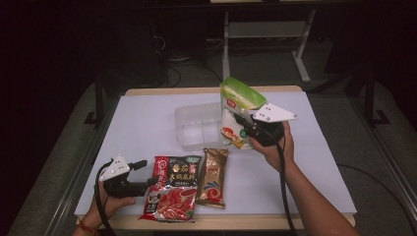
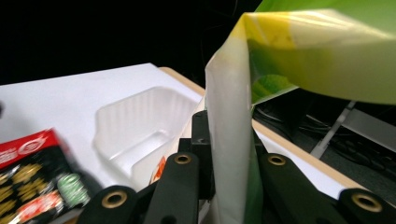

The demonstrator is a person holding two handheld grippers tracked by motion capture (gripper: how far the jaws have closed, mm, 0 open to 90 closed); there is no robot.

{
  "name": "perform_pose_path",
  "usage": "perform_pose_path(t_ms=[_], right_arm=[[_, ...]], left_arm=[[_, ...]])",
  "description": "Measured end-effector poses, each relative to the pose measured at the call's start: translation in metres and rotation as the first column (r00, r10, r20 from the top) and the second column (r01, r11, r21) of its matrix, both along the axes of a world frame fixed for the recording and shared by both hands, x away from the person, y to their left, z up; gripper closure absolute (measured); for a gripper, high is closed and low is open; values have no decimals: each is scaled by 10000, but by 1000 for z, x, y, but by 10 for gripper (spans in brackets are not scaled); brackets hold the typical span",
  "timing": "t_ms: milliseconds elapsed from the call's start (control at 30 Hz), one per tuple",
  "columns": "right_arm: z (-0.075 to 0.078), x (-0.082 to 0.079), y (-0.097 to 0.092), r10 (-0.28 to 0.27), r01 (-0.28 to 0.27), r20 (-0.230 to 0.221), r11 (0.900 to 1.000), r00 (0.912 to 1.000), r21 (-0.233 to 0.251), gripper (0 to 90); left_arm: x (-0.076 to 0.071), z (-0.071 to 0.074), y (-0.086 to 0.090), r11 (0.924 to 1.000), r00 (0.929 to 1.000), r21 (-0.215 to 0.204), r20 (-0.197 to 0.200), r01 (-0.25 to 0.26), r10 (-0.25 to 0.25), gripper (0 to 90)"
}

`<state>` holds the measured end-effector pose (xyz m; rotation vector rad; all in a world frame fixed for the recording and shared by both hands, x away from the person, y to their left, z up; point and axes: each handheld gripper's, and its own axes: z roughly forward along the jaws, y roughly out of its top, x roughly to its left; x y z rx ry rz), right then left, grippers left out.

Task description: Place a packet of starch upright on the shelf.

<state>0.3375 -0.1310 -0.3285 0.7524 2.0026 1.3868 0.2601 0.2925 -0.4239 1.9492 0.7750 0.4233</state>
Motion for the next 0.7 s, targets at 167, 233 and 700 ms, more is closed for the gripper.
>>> perform_pose_path(t_ms=[167,233,700], right_arm=[[-1,21,13,-497,498,72,9985,9987,-214,819],[-4,30,19,-733,734,29,9968,9973,-306,819],[-21,70,53,-2055,2077,309,9694,9782,-1311,820]], left_arm=[[0,-1,1,9998,10000,-204,-32,84,-84,265],[-1,-1,1,9997,10000,-229,-23,89,-90,265],[1,-7,-5,9993,9993,-199,-181,319,-322,266]])
